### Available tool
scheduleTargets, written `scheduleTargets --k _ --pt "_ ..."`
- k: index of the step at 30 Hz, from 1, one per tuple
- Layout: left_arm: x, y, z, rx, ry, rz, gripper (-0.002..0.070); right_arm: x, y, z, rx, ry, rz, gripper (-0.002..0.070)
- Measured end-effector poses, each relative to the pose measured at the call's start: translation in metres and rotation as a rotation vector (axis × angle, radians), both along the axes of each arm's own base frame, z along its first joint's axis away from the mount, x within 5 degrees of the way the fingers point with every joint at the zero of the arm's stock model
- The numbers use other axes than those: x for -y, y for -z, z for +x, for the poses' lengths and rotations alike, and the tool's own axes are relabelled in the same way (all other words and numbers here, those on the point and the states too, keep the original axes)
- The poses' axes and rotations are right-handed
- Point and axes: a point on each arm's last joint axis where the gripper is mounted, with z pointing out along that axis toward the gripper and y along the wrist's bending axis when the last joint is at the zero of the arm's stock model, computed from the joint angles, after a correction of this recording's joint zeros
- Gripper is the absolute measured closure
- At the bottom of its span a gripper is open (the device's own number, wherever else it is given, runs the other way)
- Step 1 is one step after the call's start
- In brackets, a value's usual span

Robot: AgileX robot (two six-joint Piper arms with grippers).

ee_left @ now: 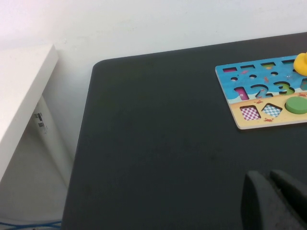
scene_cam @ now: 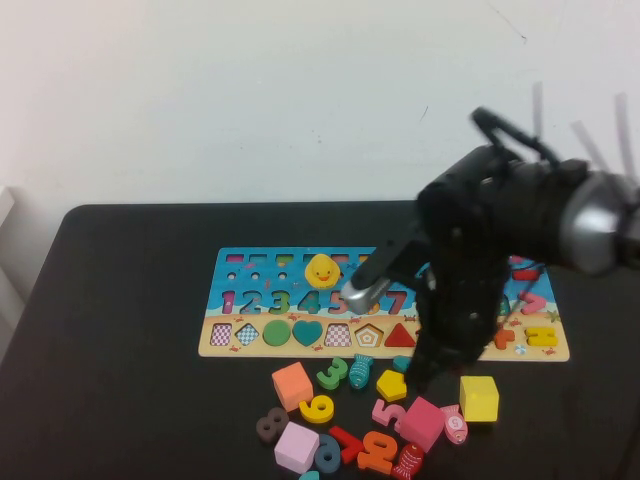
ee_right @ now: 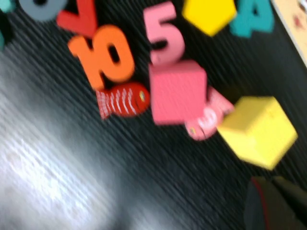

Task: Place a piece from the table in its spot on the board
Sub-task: Pick up the "Pentagon"

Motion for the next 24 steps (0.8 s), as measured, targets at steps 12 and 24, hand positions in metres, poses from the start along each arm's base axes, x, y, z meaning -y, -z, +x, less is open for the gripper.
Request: scheduleTargets --k 12,24 --pt "0.000 0.000 0.000 0.000 0.000 -0.005 0.0676 -0.038 0.043 0.027 -0.071 0.044 0.031 0.0435" --pt "0.000 0.000 0.000 0.000 0.000 -0.005 0.0676 -0.052 0.082 0.044 -0.126 0.204 0.004 0.0329"
